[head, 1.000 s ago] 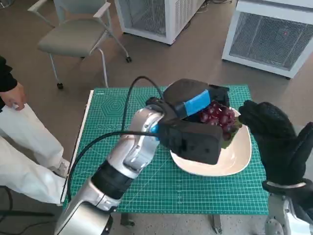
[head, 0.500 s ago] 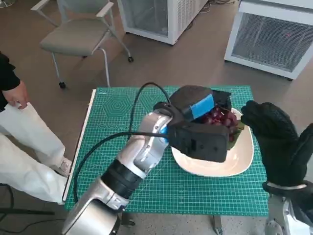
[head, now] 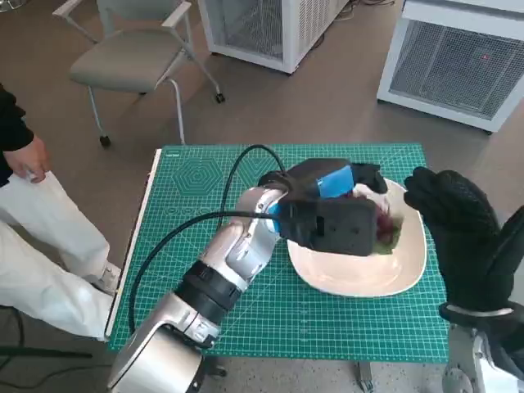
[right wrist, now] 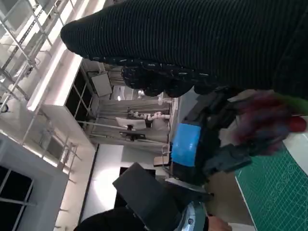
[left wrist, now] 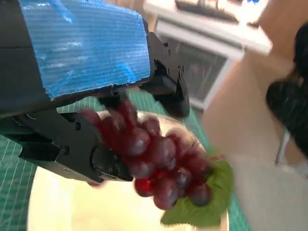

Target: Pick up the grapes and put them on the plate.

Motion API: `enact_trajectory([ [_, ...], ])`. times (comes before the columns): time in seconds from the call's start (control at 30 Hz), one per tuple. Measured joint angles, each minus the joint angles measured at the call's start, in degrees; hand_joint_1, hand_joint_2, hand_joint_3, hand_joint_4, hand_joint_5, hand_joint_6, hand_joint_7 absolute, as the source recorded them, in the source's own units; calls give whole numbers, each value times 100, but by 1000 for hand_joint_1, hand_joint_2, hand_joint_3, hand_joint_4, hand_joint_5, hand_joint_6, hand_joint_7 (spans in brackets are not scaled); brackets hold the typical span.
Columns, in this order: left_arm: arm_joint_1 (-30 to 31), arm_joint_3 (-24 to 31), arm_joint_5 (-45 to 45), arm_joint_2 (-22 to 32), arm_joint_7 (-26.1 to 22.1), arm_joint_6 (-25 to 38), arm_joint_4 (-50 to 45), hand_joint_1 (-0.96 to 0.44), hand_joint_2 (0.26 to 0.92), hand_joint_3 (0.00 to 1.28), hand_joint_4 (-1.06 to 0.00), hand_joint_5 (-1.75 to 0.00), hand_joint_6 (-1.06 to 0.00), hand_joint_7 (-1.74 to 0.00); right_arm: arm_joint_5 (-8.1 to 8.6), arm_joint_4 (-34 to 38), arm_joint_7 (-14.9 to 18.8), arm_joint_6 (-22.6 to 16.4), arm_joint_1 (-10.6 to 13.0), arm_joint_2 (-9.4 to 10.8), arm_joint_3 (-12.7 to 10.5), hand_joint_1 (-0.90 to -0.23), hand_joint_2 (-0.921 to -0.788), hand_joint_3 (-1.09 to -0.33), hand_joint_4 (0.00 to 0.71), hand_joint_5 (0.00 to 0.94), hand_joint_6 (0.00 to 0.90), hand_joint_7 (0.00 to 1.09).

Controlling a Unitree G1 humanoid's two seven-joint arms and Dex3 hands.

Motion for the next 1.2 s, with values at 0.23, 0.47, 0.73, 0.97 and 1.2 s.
enact_trajectory([
  [0.23, -4, 21, -29, -33, -12, 1, 14, -153, 812, 16, -16, -3, -222, -53, -7, 36, 0, -30, 0, -1, 10, -377, -921, -626, 437, 717, 225, 973],
  [0.47, -4, 76, -103, -51, 167, -88, 53, -163, 813, 12, -8, -2, -226, -43, -4, 93, 2, -50, -1, -2, 18, -375, -921, -629, 437, 717, 224, 973],
  [0.73, 67, 140, -188, 11, 322, -272, 30, -189, 821, 11, -7, -1, -230, -34, 13, 121, 14, -52, -1, -4, 42, -375, -921, -631, 438, 718, 225, 975],
  [0.97, 498, 533, -594, 339, 265, -470, -483, -223, 834, 13, -31, -9, -251, -36, 27, 115, 38, -34, -3, -20, 51, -376, -921, -632, 439, 720, 225, 977],
  [1.2, 1198, 1510, -1754, 606, 217, -1062, -948, -283, 849, 13, -86, -21, -303, -48, 31, 100, 57, -13, -4, -21, 66, -375, -921, -633, 438, 723, 223, 979],
])
